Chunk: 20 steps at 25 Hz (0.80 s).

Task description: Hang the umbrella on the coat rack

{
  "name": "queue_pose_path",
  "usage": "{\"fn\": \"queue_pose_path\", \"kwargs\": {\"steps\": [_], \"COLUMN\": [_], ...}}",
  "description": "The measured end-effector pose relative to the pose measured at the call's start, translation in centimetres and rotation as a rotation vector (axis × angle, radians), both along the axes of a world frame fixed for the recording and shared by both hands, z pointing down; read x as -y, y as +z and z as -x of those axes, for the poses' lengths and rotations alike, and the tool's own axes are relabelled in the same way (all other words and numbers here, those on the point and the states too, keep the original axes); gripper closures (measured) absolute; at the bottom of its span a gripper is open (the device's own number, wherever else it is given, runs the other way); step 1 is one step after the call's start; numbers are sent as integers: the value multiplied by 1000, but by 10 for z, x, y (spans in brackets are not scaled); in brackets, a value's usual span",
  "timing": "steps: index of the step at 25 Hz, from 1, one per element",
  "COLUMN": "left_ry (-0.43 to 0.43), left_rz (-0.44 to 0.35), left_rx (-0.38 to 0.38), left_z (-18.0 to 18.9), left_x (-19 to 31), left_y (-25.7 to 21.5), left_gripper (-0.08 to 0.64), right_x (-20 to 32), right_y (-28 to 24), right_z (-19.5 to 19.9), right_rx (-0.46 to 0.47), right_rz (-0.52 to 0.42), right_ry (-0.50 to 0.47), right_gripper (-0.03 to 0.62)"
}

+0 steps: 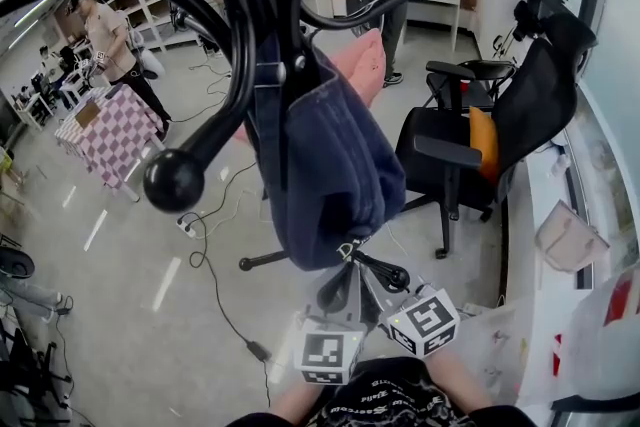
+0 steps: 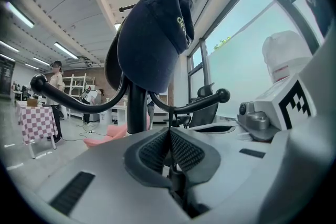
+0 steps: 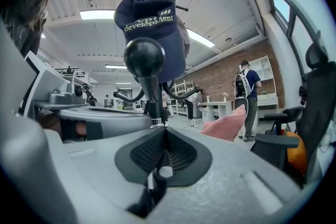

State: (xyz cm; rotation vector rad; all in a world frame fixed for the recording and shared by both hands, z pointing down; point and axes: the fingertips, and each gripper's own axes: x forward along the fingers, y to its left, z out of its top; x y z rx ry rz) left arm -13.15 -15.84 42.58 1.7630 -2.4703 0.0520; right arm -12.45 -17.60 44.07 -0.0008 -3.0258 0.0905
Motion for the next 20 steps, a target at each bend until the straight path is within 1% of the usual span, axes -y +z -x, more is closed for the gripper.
{"fn": "queue_pose_path", "kwargs": {"steps": [5, 9, 13, 15, 17, 20], "left_ry": [17, 45, 50, 54, 59, 62], "left_rz": [-24, -40, -22, -21, -19, -18], "left_rx": [19, -1, -35, -63, -82, -96], "left_z": [-4, -6, -8, -9, -10, -11], "left_x": [1, -2, -5, -8, -9, -11], "left_y": [3, 6, 15, 19, 21, 22], "left_gripper": [549, 548, 548, 546, 546, 546], "right_x": [-2, -5, -3, -1, 4, 11], "right_y": [3, 4, 6, 5, 5, 9], "right_z": [-2, -4, -7, -10, -15, -22], "right_rx": [-22, -21, -27, -17, -8, -15], "right_rz": [-23, 4, 21, 51, 85, 108], "right_ry": [-15, -45, -34, -35, -12, 30], "right_gripper": [585, 584, 558, 555, 555, 555]}}
